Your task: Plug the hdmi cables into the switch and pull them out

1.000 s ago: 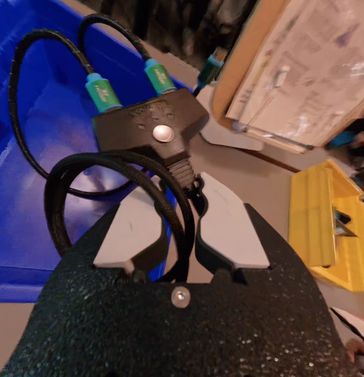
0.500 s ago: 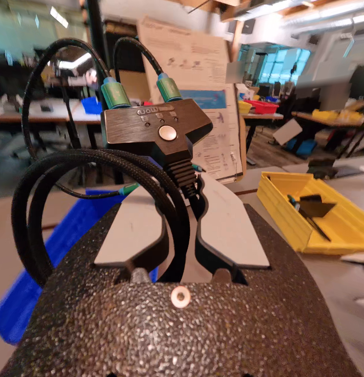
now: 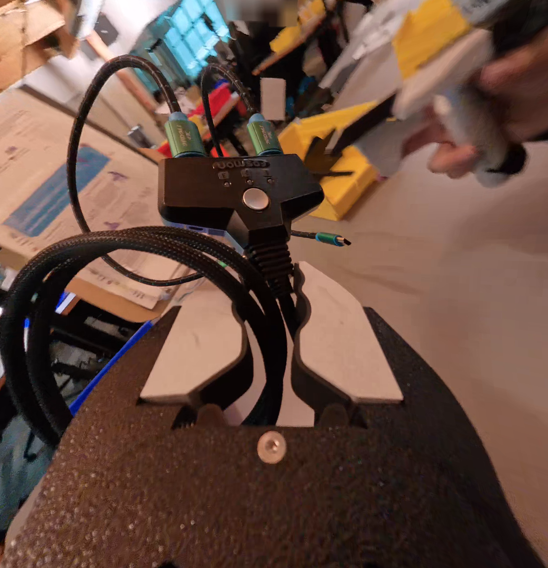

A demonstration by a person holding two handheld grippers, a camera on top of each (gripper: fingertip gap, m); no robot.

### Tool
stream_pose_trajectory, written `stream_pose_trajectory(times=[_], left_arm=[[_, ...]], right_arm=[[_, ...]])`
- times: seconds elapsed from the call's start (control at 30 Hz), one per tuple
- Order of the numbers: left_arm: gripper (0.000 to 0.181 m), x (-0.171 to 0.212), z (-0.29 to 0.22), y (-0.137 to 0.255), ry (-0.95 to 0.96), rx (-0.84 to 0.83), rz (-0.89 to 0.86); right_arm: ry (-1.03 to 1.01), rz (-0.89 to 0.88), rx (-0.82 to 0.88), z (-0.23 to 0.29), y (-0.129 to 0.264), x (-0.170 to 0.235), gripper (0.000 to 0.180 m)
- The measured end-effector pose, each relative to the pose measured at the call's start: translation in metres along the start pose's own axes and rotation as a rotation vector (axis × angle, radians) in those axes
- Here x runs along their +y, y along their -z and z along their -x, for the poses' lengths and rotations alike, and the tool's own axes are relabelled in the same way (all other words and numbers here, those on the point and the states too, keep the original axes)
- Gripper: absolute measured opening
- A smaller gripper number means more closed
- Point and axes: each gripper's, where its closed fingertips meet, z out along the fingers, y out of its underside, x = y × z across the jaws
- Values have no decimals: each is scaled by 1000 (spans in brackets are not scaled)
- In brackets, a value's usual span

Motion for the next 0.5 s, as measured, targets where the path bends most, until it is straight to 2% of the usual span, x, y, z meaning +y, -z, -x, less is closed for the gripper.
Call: stream_pose_trajectory(times=[0.17, 0.2, 0.23, 0.37, 0.5], left_arm=[[25, 27, -65, -1, -227, 270, 60], [25, 31, -75, 0, -256, 323, 71], [25, 35, -80, 1, -286, 358, 83], [27, 52, -80, 10, -362, 456, 180], [38, 46, -57, 6, -455, 343, 248]], right_arm=[[-193, 189, -191, 10, -20, 59, 63], [-213, 199, -254, 20, -23, 66, 48], [-226, 205, -293, 26, -25, 73, 24], [-359, 183, -314, 29, -35, 91, 22], [-663, 1, -296, 20, -40, 82, 22]])
